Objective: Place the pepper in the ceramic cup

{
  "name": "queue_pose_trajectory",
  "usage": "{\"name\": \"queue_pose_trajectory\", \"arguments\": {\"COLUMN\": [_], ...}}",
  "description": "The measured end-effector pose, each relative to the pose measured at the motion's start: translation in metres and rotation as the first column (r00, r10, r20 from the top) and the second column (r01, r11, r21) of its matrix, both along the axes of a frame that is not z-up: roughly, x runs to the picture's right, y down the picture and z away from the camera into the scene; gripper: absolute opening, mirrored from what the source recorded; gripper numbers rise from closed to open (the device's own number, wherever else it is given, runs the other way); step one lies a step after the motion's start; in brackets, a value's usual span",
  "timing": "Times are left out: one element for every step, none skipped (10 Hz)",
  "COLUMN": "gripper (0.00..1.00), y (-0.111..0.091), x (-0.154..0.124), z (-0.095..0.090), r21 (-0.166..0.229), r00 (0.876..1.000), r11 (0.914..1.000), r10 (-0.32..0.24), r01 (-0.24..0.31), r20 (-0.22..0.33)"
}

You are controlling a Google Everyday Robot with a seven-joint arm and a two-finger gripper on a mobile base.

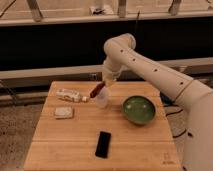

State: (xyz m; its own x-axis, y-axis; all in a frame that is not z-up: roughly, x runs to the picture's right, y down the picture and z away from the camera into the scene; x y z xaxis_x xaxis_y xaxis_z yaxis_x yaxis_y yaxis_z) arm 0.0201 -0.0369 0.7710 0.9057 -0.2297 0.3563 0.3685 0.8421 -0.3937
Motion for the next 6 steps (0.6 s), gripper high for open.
{"name": "queue_pose_trajectory", "arguments": {"gripper": [0.02,0.10,0.19,0.31,0.40,0.51], "y": [-0.004,-0.006,-0.007,-0.008,-0.008,-0.008], "x": [0.001,0.002,0.006,0.011,0.013,0.019], "z": [0.004,0.009,0.015,0.020,0.025,0.030], "r21": [0.003,0.004,0.005,0.006,0.006,0.006], "r00": [1.000,1.000,0.999,0.998,0.996,0.995], "r11": [1.0000,0.9999,0.9997,0.9992,0.9989,0.9984], "r10": [0.006,0.017,0.026,0.039,0.048,0.057], "r01": [-0.006,-0.017,-0.026,-0.039,-0.048,-0.057], "r20": [-0.013,-0.026,-0.042,-0.058,-0.070,-0.084]}}
